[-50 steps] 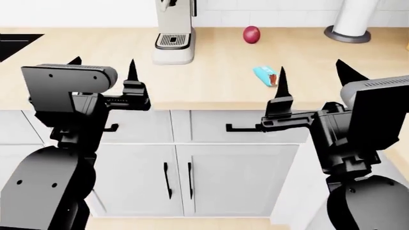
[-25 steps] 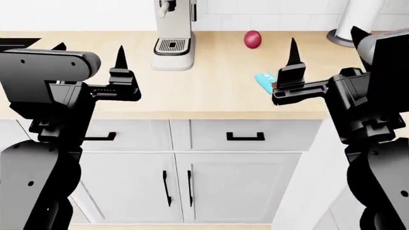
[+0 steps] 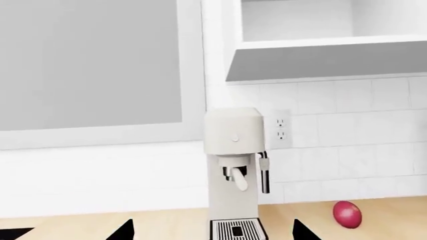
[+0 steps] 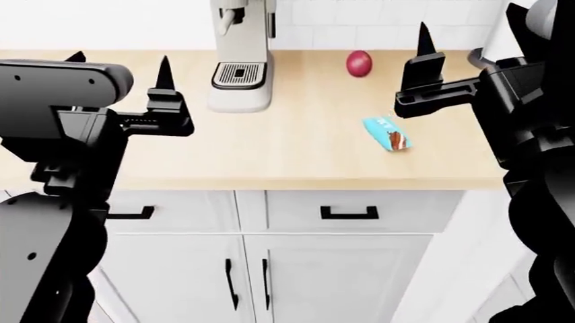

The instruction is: Pick the bar and vinegar from the counter and place them in the cabinets closest to them.

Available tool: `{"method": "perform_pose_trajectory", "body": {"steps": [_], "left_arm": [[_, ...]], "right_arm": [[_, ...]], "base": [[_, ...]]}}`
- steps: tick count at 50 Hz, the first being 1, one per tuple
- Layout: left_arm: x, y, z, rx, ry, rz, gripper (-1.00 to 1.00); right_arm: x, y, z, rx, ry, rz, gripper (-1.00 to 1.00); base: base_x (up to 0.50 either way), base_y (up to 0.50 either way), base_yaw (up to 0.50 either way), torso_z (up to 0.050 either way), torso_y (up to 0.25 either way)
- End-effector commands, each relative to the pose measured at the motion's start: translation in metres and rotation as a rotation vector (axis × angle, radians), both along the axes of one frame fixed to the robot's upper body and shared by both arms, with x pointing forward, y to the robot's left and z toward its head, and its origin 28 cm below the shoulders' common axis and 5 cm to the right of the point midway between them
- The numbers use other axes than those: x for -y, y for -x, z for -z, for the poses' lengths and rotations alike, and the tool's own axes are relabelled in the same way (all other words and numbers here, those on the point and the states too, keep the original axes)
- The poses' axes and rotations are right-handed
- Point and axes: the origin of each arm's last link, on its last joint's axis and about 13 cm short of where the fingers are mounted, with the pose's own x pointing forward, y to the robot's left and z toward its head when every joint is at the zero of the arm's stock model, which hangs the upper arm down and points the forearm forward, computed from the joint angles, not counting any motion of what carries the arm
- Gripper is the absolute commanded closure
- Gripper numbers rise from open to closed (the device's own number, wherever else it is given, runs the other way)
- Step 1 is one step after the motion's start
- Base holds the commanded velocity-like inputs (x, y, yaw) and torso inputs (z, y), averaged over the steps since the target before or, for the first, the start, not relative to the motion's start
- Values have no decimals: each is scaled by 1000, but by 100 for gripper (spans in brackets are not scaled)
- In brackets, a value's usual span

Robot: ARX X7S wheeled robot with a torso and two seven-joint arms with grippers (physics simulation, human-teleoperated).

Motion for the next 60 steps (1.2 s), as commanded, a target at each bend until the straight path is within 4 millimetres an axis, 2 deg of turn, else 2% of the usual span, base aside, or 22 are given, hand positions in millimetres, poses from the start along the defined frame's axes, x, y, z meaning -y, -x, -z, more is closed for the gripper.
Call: {"method": "perform_pose_trajectory", "body": {"steps": [1, 8, 18, 29, 60], "left_arm": [[-2, 2, 2, 7, 9, -6, -100], [-7, 5, -3, 15, 8, -22, -100], [-42, 24, -21, 41, -6, -159, -100], [-58, 34, -28, 61, 1, -230, -100], [-56, 33, -20, 54, 0, -229, -100]], "right_arm": [[-1, 0, 0, 9, -6, -10, -100], [-2, 5, -2, 22, 0, -5, -100], [4, 9, 2, 26, -10, 18, -100], [7, 15, -1, 35, -7, 38, -100], [9, 20, -9, 44, 5, 54, -100]], "base": [[258, 0, 0, 50, 0], [260, 0, 0, 50, 0], [259, 0, 0, 50, 0], [261, 0, 0, 50, 0], [260, 0, 0, 50, 0]]}}
